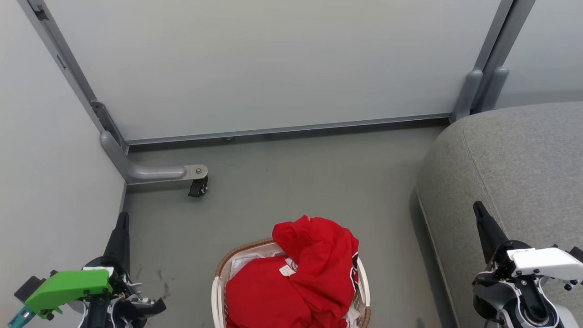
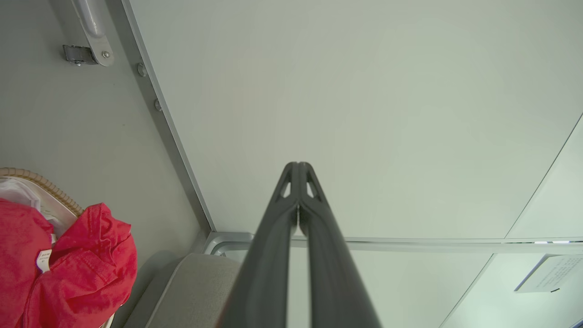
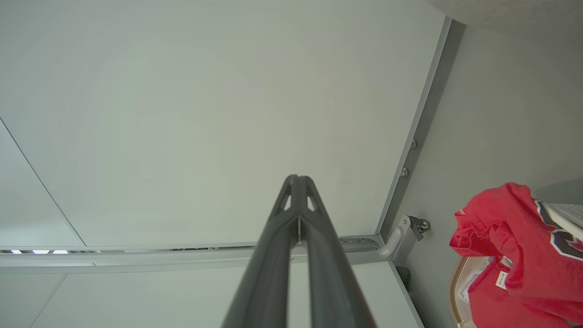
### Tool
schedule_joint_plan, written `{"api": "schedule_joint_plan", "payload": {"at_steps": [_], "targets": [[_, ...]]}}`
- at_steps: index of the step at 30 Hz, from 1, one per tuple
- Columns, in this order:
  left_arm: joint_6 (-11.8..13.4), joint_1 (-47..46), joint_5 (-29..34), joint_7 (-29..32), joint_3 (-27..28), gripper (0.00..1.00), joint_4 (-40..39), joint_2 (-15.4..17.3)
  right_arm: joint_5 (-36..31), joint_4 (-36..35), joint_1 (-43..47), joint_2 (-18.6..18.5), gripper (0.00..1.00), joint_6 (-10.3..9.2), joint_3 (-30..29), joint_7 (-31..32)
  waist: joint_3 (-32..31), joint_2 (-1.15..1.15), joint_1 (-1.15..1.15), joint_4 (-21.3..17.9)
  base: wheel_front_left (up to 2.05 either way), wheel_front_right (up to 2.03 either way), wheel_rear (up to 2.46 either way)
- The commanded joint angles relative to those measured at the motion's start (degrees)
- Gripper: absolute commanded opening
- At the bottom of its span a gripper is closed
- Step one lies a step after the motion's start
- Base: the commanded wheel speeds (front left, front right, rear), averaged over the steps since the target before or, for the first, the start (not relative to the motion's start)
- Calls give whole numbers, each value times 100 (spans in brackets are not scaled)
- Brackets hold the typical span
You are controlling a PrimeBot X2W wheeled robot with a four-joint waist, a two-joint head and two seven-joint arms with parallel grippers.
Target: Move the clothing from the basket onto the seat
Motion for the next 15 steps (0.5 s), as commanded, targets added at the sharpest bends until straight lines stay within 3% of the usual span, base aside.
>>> {"api": "schedule_joint_plan", "payload": {"at_steps": [1, 15], "targets": [[-26, -53, -16, 15, 8, 0, -1, 38, 19, -16, 65, -35, 0, -2, -11, 11, 0, 0, 0, 0, 0, 0, 0], [-26, -53, -16, 16, 8, 0, -1, 39, 19, -16, 66, -35, 0, -2, -11, 11, 0, 0, 0, 0, 0, 0, 0]]}}
